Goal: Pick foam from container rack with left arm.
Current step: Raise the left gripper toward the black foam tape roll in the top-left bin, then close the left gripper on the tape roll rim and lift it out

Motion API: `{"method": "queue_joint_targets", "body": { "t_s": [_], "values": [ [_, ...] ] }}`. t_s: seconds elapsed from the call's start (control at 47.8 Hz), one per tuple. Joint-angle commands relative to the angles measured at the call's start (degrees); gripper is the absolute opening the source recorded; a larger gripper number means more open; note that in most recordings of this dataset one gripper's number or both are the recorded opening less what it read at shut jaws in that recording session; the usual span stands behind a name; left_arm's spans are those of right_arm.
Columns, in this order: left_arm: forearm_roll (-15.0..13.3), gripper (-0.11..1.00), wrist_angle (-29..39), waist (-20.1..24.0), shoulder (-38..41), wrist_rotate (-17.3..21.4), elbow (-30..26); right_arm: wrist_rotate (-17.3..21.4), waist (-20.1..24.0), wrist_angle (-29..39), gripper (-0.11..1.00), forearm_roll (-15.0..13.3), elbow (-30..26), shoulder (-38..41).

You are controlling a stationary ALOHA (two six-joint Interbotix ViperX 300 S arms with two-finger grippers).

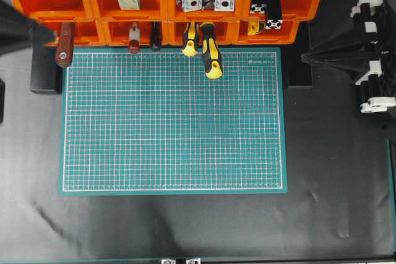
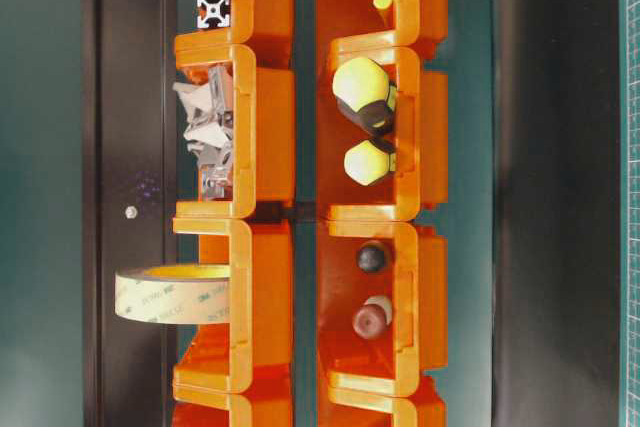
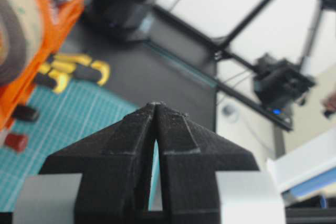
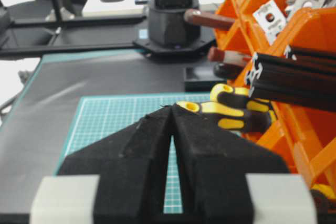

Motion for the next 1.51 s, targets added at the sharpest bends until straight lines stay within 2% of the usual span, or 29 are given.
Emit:
{"method": "queue_joint_targets", "body": {
  "t_s": [0.0, 0.126, 0.272, 0.335, 0.586, 0.691, 0.88, 0.984, 1.131, 1.487],
  "values": [
    [0.26, 0.0, 8.44, 2.11, 3.69, -4.13, -9.14, 0.26, 0.26, -0.97, -0.01, 0.26, -2.02, 0.0],
    [0.26, 0.0, 14.15, 4.31, 8.0, -9.49, -15.12, 1.23, 0.35, -0.88, -0.01, 0.26, -2.02, -0.09],
    [0.26, 0.0, 14.77, 5.98, 10.9, -17.31, -18.37, 1.49, 0.35, -0.79, -0.01, 0.26, -2.02, -0.09],
    [0.26, 0.0, 14.85, 6.86, 11.51, -18.98, -18.63, 1.49, 0.35, -0.97, -0.01, 0.26, -2.02, -0.09],
    [0.26, 0.04, 14.06, 7.38, 11.34, -19.51, -18.63, 1.41, 1.05, -0.97, -0.01, 0.26, -2.02, -0.09],
    [0.35, 0.21, 13.97, 7.38, 11.6, -19.69, -18.63, 1.41, 1.32, -0.97, -0.01, 0.26, -2.02, -0.09],
    [0.26, 0.75, 14.33, 7.65, 13.71, -20.21, -19.51, 1.41, 1.41, -0.97, -0.01, 0.26, -2.02, -0.09],
    [0.18, 0.9, 14.24, 8.17, 14.85, -22.32, -20.13, 1.41, 1.67, -1.05, -0.01, 0.26, -2.02, -0.09],
    [0.26, 0.86, 14.15, 9.76, 16.35, -23.47, -20.21, 1.41, 2.11, -1.05, -0.01, 0.18, -2.02, -0.18],
    [0.26, 0.89, 12.74, 13.18, 19.86, -23.47, -19.25, 1.41, 3.34, -1.23, -0.01, 0.18, -2.02, -0.18]
  ]
}}
